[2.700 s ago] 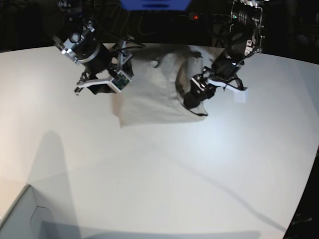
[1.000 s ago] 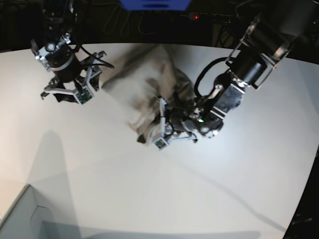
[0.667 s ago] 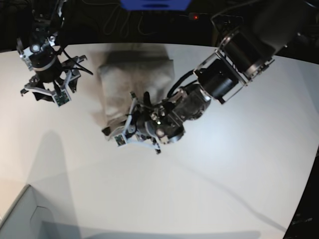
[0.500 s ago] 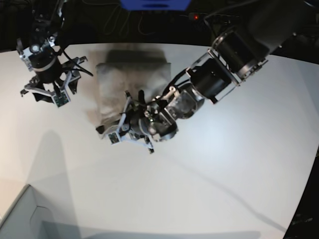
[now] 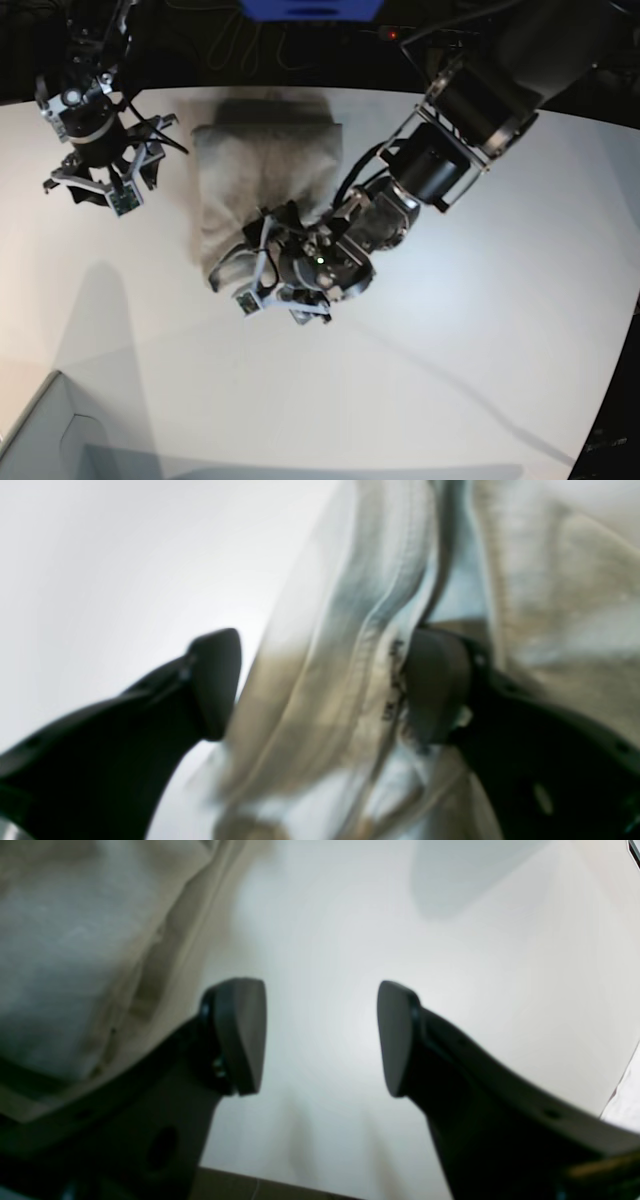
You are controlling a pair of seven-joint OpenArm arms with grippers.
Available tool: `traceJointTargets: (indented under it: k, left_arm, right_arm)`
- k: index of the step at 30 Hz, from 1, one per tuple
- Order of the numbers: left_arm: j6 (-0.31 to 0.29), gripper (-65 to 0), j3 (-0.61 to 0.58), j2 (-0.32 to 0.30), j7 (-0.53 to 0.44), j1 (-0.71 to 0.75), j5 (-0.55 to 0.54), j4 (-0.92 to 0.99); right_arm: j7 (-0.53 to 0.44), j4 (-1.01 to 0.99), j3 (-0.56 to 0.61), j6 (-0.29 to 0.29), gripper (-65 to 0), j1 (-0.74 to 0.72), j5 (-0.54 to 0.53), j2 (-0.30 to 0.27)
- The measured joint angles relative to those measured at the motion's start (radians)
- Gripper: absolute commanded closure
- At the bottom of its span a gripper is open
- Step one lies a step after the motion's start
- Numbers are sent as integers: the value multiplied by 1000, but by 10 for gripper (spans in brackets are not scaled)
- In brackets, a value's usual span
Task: Layout the t-shirt on the table in an organized manner, then fold the t-shirt properly
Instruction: 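Press and smooth the folded stack with the left gripper, then smooth the collar side of the stack with the right gripper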
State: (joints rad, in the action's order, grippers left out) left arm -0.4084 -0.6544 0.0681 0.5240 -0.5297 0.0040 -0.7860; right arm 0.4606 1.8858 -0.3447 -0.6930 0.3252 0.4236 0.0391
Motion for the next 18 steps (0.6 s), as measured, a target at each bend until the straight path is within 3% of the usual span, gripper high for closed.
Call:
traceJointTargets:
  k: [8,11,14,18]
  left_arm:
    - [-4,-519,10,-16,-8,-13,0,-108]
    - [-5,-519,10,-44,-2,-14,3,-156]
    - [-7,-518,25,-102,-9,-19,-8,-231]
    - [-7,-518,212,-170,4,10,-4,-307]
  right_arm:
    - [0,0,3,0,-309,0,0,10]
    - [0,0,3,0,-229,0,-1,11]
    - [1,1,1,0,-127,0,3,58]
    - [10,30,49,0,-1,-11,11,99]
